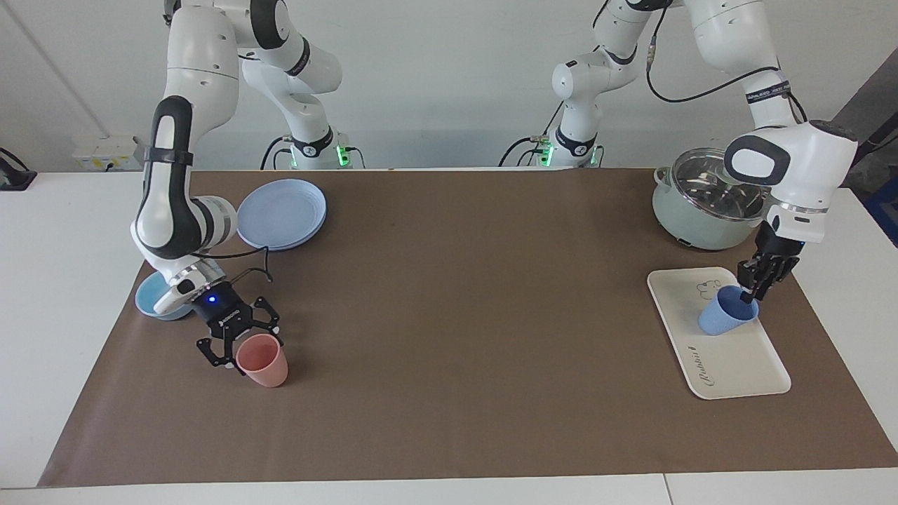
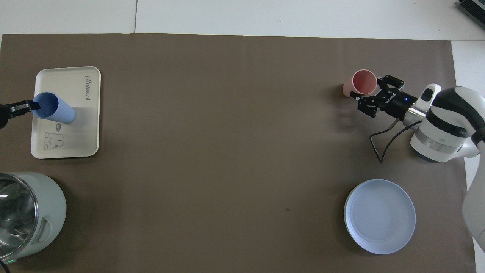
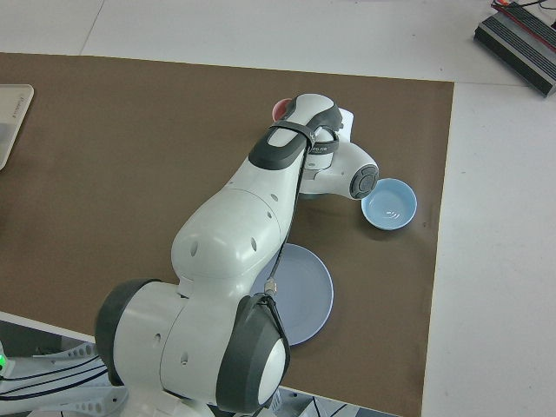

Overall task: Place cup on tray
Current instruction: 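Lower the blue cup onto the tray while the right gripper releases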

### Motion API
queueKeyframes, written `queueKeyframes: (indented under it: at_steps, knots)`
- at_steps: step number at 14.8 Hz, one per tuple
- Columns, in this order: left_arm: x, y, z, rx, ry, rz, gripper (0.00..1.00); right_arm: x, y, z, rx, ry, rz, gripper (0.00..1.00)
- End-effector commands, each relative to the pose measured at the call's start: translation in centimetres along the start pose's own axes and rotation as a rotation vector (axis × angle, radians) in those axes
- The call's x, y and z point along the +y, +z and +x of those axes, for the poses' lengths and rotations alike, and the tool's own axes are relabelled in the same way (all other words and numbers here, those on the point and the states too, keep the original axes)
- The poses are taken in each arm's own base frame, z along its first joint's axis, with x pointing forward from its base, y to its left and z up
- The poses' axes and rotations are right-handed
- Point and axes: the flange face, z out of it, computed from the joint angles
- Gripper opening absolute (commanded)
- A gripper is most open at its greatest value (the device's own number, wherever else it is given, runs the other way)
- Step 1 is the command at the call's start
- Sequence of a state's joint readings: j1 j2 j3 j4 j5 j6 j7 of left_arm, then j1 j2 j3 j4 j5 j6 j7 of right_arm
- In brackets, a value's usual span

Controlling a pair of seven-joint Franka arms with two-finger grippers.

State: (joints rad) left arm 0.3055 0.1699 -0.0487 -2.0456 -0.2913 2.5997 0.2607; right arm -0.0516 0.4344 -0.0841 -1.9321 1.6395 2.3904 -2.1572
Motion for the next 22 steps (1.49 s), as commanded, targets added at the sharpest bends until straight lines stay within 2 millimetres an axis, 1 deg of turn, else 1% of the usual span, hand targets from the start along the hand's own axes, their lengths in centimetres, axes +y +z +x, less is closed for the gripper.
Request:
queueKeyframes:
  at_steps: [1,3,4,6,7,8,10,12,14,16,18,20,22]
  knots:
    - [0.4,-0.4,0.9,0.016,0.028,0.008,1.00,-0.3,-0.7,0.3,0.032,-0.010,-0.009,1.00]
    - [1.3,-0.8,1.7,0.010,0.041,-0.005,1.00,-0.3,-0.8,0.8,0.036,-0.012,-0.011,1.00]
    - [2.6,-1.3,2.3,-0.011,0.059,-0.022,1.00,-0.3,-1.2,1.3,0.042,-0.016,-0.017,1.00]
    - [4.2,-2.5,3.6,-0.081,0.079,-0.058,1.00,-0.3,-1.9,2.6,0.053,-0.021,-0.029,1.00]
    - [5.5,-3.0,4.0,-0.117,0.096,-0.076,1.00,-0.4,-2.2,3.3,0.060,-0.021,-0.033,1.00]
    - [6.6,-3.7,4.4,-0.148,0.107,-0.088,1.00,-0.6,-2.6,3.9,0.065,-0.015,-0.035,1.00]
    - [8.3,-5.1,4.9,-0.206,0.127,-0.072,1.00,-1.4,-3.4,4.8,0.069,0.018,-0.032,1.00]
    - [11.0,-6.1,5.0,-0.262,0.145,-0.075,1.00,-1.7,-4.4,6.0,0.062,0.047,-0.053,1.00]
    - [13.5,-6.9,4.7,-0.318,0.146,-0.082,1.00,-2.3,-4.7,7.3,0.044,0.051,-0.069,1.00]
    - [15.9,-8.2,4.6,-0.362,0.178,-0.033,1.00,-2.3,-5.5,8.7,0.008,0.064,-0.075,1.00]
    - [18.9,-9.1,4.0,-0.410,0.217,0.020,1.00,-2.1,-6.3,10.5,-0.067,0.043,-0.057,1.00]
    - [21.5,-9.9,3.0,-0.440,0.239,0.064,1.00,-2.1,-7.4,12.7,-0.154,0.029,-0.052,1.00]
    - [22.6,-11.3,2.7,-0.457,0.288,0.146,1.00,-2.7,-8.5,14.9,-0.231,0.022,-0.060,1.00]
